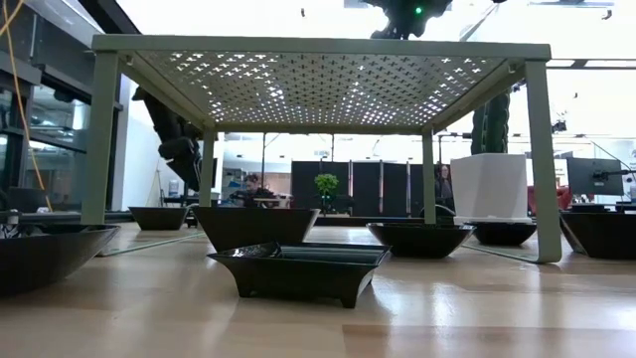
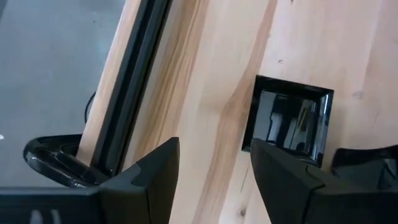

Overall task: Pick & Place Mini shaped plates
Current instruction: Stack the black square shaped plate on top of the black square shaped plate on the shelf

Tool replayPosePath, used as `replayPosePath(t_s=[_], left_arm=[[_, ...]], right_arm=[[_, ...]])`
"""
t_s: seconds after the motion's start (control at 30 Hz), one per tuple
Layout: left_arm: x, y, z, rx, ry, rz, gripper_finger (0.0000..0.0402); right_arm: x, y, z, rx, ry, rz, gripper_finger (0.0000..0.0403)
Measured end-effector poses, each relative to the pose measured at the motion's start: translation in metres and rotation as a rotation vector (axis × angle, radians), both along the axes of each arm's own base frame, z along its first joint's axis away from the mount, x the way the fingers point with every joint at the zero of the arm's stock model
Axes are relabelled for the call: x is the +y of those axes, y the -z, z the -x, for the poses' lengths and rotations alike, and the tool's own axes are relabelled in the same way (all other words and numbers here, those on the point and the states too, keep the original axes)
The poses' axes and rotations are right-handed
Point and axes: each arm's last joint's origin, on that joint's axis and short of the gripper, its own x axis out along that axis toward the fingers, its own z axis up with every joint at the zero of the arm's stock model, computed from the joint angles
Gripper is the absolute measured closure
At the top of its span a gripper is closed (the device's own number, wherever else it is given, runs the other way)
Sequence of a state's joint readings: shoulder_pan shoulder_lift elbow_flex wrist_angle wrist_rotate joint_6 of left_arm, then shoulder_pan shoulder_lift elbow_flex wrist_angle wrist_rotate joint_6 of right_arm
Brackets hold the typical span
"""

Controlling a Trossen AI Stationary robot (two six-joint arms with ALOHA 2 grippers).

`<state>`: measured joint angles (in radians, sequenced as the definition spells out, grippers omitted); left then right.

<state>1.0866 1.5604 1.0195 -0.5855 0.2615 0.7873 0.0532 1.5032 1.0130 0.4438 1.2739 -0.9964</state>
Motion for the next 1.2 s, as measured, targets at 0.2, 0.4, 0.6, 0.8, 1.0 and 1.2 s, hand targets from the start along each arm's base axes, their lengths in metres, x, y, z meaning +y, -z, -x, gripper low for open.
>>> replayPosePath(t_s=[0.2, 0.4, 0.6, 0.8, 1.0, 1.2], left_arm=[[0.010, -0.010, -0.007, -0.020, 0.011, 0.035, 0.0208], [0.011, -0.017, -0.015, 0.052, 0.066, 0.054, 0.0208], [0.012, -0.007, -0.027, 0.102, 0.116, 0.087, 0.0208], [0.011, 0.008, -0.033, 0.143, 0.133, 0.141, 0.0208], [0.013, 0.015, -0.035, 0.160, 0.141, 0.152, 0.0208], [0.015, 0.015, -0.036, 0.175, 0.155, 0.117, 0.0208]], right_arm=[[0.000, 0.000, 0.000, -0.004, 0.000, -0.002, 0.0206], [0.000, 0.001, 0.000, 0.003, -0.002, -0.003, 0.0206], [0.000, 0.001, 0.000, -0.002, -0.002, -0.005, 0.0206], [0.000, 0.002, 0.000, -0.006, -0.002, -0.009, 0.0206], [0.000, 0.002, 0.000, -0.004, -0.002, -0.008, 0.0206], [0.000, 0.002, 0.000, 0.006, -0.002, -0.008, 0.0206]])
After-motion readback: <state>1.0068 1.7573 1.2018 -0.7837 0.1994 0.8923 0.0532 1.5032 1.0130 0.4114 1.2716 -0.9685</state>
